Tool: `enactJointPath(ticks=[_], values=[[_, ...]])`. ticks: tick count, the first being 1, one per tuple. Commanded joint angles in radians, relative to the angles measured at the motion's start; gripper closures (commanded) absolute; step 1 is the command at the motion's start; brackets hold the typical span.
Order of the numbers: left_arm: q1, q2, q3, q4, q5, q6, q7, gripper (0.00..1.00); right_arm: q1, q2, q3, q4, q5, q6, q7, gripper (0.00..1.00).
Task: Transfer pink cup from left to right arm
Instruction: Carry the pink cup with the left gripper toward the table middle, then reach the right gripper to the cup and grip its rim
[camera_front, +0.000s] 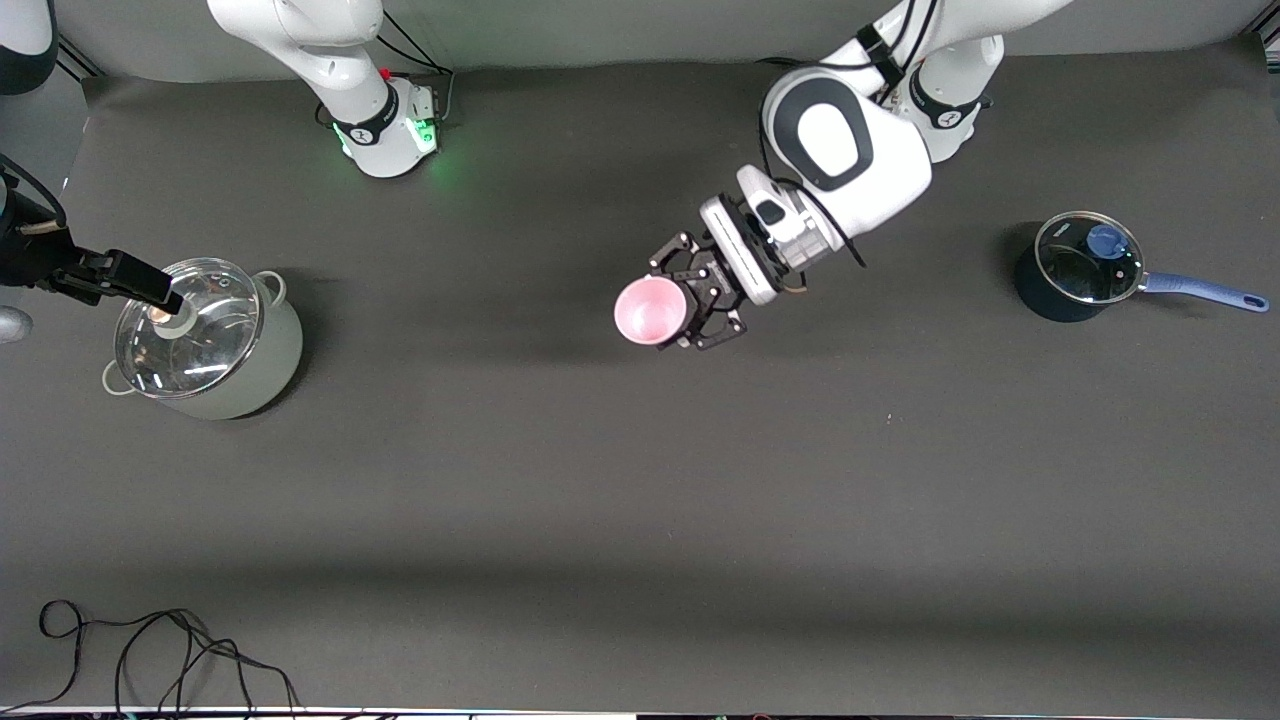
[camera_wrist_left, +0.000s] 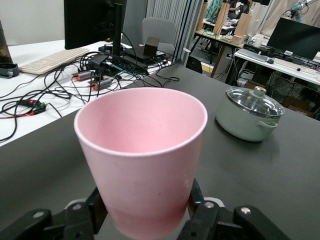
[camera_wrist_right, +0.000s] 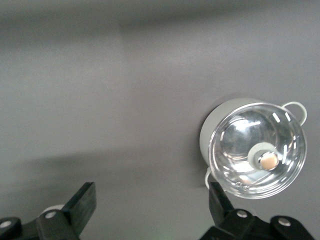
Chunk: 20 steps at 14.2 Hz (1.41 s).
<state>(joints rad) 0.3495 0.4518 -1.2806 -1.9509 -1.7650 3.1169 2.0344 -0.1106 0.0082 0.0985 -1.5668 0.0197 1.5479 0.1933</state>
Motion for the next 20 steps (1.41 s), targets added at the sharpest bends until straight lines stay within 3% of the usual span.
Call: enactJointPath(ticks=[1, 9, 14, 20], values=[[0.006, -0.033, -0.035, 0.006, -0.004, 0.015, -0.013, 0.72, 0.011, -0.017, 0.013, 0.028, 0.064, -0.04, 0.177, 0.0], [-0.001, -0.076, -0.063, 0.023, 0.068, 0.023, 0.004, 0.71, 0.291, 0.03, 0.026, 0.106, 0.068, -0.032, 0.74, 0.0], [-0.014, -0.076, -0.062, 0.032, 0.068, 0.026, 0.004, 0.71, 0.475, 0.16, 0.026, 0.258, 0.074, -0.028, 1.11, 0.0], [-0.012, -0.078, -0.062, 0.033, 0.065, 0.028, 0.001, 0.69, 0.647, 0.331, 0.026, 0.421, 0.043, -0.006, 1.33, 0.0]])
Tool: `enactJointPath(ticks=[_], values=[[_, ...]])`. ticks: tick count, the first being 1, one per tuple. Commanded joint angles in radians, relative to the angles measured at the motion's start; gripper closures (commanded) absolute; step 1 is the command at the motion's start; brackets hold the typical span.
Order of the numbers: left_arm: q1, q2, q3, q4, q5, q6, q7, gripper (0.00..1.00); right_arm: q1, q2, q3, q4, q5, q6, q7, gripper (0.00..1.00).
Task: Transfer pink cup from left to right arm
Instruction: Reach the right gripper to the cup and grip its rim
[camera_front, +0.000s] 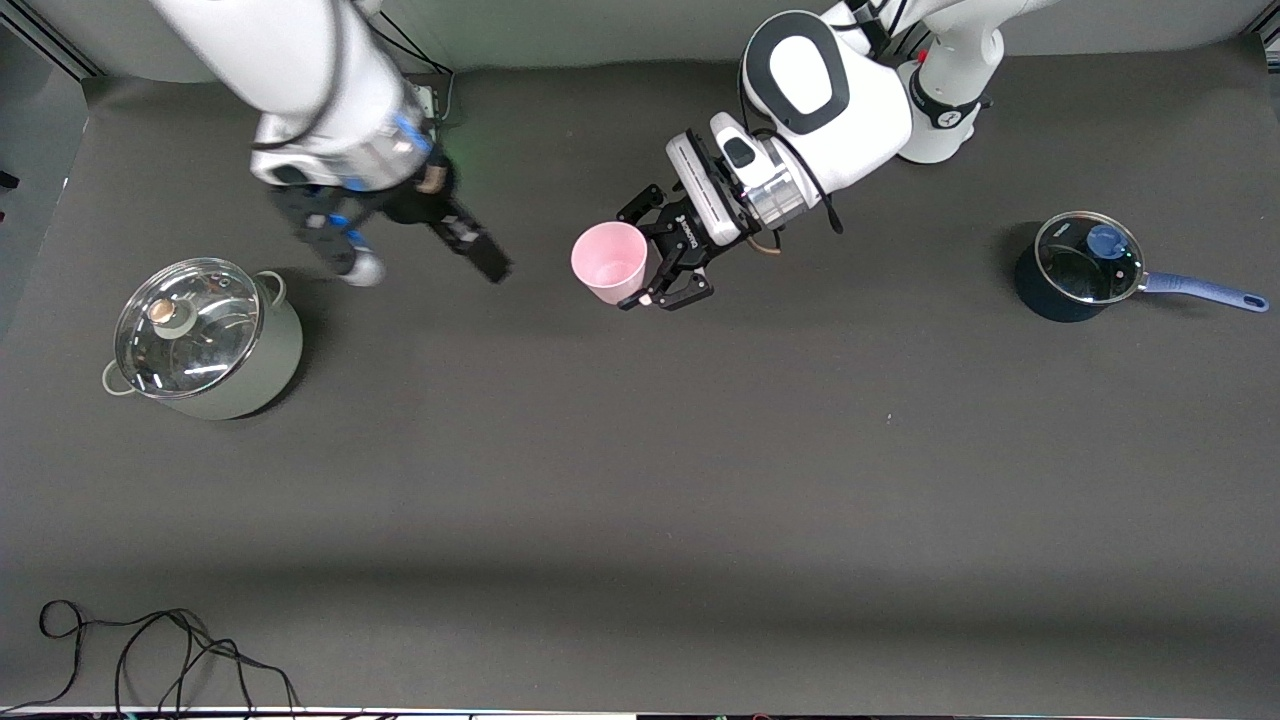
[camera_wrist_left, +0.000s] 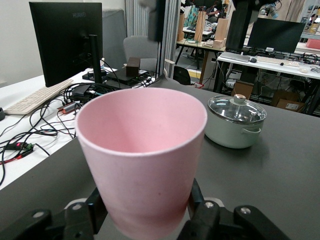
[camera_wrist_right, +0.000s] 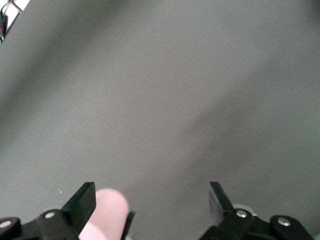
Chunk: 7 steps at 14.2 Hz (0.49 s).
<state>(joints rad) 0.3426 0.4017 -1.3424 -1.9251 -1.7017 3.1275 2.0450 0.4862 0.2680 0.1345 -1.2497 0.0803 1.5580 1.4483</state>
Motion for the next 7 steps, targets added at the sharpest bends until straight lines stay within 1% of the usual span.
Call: enactJointPath(ticks=[1, 3, 7], values=[[-0.005, -0.027, 0.0, 0.006, -0.001, 0.017, -0.009, 0.69, 0.067, 0.074, -0.012, 0.105, -0.019, -0.009, 0.09, 0.0], [-0.007, -0.027, 0.0, 0.006, 0.001, 0.04, -0.009, 0.69, 0.09, 0.076, -0.01, 0.104, -0.019, 0.028, 0.113, 0.0], [-0.01, -0.027, -0.001, 0.008, 0.001, 0.059, -0.011, 0.69, 0.094, 0.074, -0.01, 0.104, -0.016, 0.034, 0.118, 0.0]])
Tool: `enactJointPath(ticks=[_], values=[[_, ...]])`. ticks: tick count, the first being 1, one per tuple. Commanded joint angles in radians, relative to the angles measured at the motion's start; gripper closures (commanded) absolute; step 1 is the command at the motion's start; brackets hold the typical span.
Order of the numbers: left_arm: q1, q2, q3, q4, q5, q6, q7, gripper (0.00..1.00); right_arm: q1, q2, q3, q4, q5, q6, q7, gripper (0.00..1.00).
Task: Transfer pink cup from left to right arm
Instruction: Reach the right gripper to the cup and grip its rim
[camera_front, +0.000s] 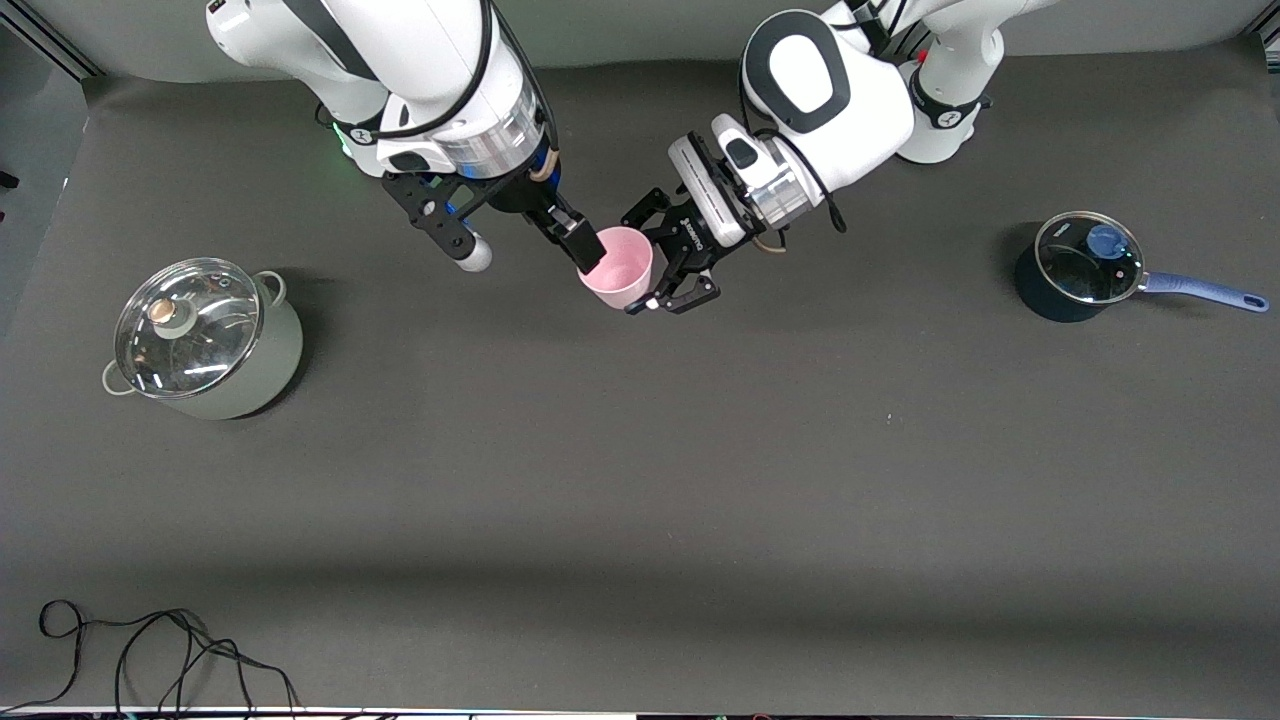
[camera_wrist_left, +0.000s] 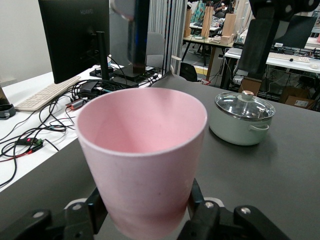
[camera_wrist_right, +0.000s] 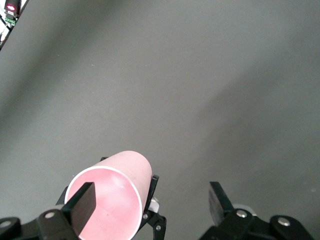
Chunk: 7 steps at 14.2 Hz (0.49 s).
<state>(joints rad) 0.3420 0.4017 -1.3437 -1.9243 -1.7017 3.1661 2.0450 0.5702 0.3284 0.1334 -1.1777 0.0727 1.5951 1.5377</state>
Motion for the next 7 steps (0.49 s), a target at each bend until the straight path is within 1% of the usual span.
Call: enactJointPath(ticks=[1, 3, 5, 7], values=[[-0.009, -0.027, 0.0, 0.007, 0.001, 0.02, -0.011, 0.69, 0.011, 0.014, -0.009, 0.03, -0.005, -0.004, 0.032, 0.0], [-0.009, -0.026, 0.0, 0.007, 0.001, 0.02, -0.011, 0.69, 0.011, 0.014, -0.009, 0.027, -0.001, -0.004, 0.036, 0.0], [-0.009, -0.023, 0.001, 0.016, 0.002, 0.017, -0.011, 0.69, 0.046, 0.015, -0.009, 0.023, -0.007, -0.004, 0.038, 0.0], [-0.009, -0.02, 0.003, 0.019, 0.002, 0.017, -0.011, 0.69, 0.056, 0.034, -0.011, 0.023, -0.008, -0.004, 0.045, 0.0]])
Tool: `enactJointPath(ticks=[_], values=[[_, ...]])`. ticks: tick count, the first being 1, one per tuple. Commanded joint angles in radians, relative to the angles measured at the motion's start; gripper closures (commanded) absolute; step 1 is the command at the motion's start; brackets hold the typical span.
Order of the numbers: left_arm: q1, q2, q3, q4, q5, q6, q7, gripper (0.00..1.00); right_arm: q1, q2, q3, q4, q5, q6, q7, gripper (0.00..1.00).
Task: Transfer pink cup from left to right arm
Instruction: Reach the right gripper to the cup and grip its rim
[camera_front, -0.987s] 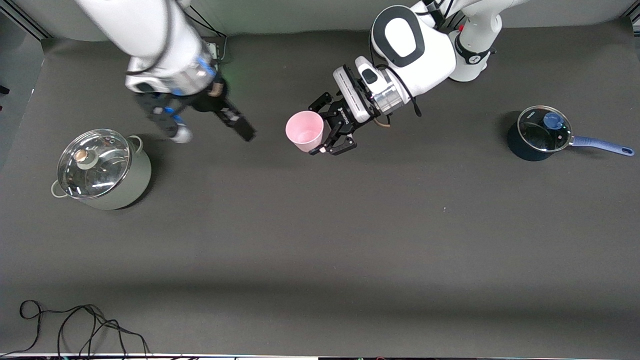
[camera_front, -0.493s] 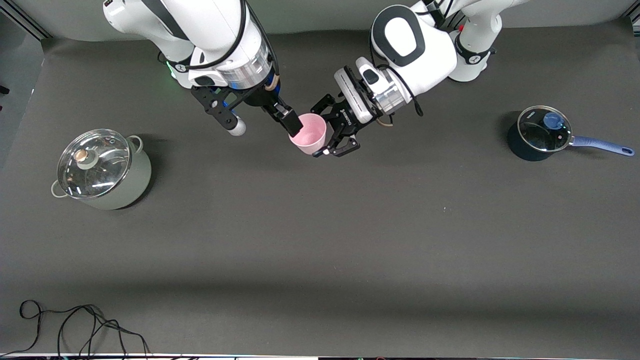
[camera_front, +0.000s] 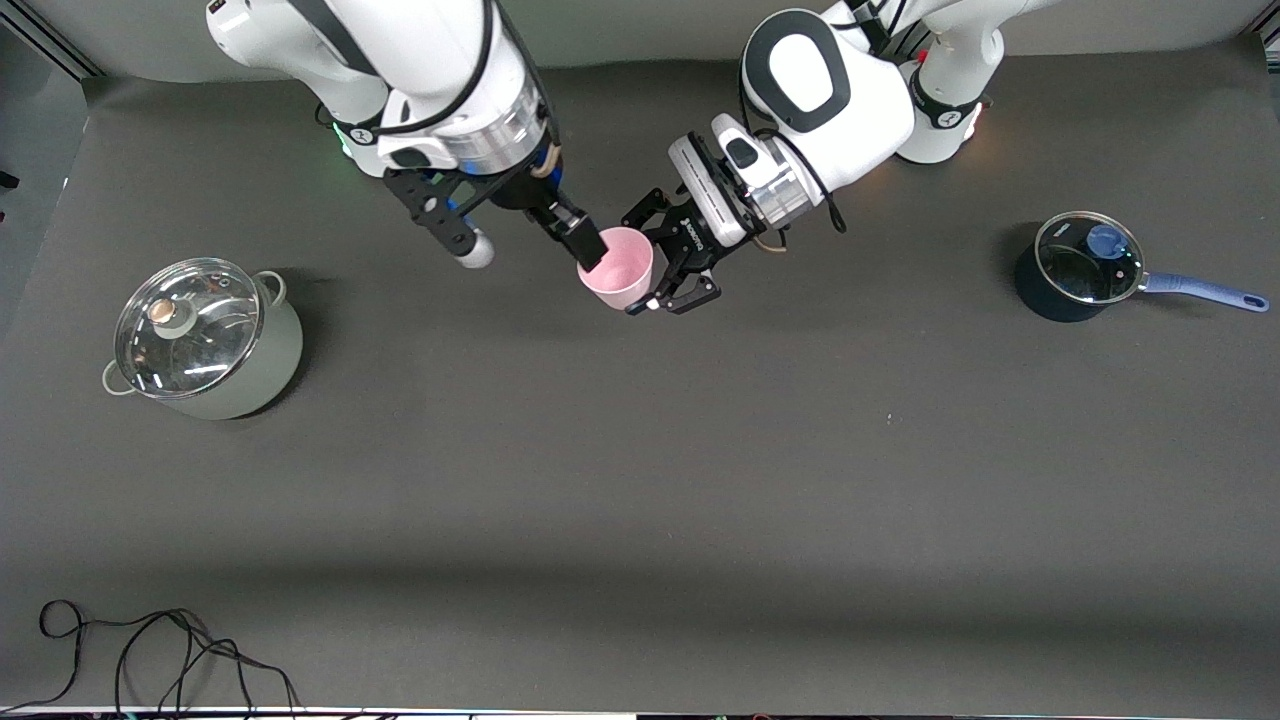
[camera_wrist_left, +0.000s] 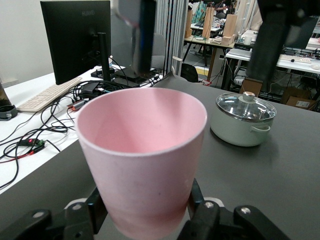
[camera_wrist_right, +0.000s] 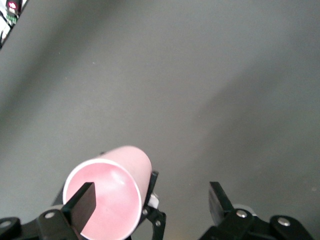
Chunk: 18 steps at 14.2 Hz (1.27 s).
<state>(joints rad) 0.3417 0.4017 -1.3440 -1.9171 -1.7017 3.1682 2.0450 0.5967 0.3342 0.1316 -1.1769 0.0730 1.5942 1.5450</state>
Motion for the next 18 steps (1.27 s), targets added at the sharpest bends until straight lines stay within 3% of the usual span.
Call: enactJointPath(ticks=[1, 5, 6, 7, 8, 17, 18], values=[[-0.009, -0.018, 0.003, 0.012, 0.002, 0.015, -0.011, 0.69, 0.029, 0.032, -0.007, 0.022, -0.009, -0.003, 0.046, 0.0], [-0.009, -0.018, 0.005, 0.012, 0.002, 0.015, -0.011, 0.69, 0.029, 0.037, -0.007, 0.02, -0.002, -0.003, 0.044, 0.01], [-0.009, -0.018, 0.005, 0.012, 0.002, 0.015, -0.011, 0.69, 0.028, 0.037, -0.007, 0.02, -0.004, -0.005, 0.041, 0.15], [-0.009, -0.018, 0.005, 0.012, 0.002, 0.015, -0.011, 0.69, 0.028, 0.037, -0.007, 0.02, -0.006, -0.007, 0.044, 0.65], [-0.009, -0.018, 0.005, 0.012, 0.002, 0.015, -0.011, 0.68, 0.028, 0.037, -0.007, 0.02, -0.004, -0.007, 0.046, 0.99], [-0.006, -0.017, 0.006, 0.012, 0.002, 0.015, -0.011, 0.67, 0.018, 0.037, -0.012, 0.022, -0.006, -0.005, 0.032, 1.0], [-0.006, -0.017, 0.006, 0.012, 0.002, 0.015, -0.011, 0.62, 0.017, 0.037, -0.013, 0.022, -0.006, -0.005, 0.03, 1.0]])
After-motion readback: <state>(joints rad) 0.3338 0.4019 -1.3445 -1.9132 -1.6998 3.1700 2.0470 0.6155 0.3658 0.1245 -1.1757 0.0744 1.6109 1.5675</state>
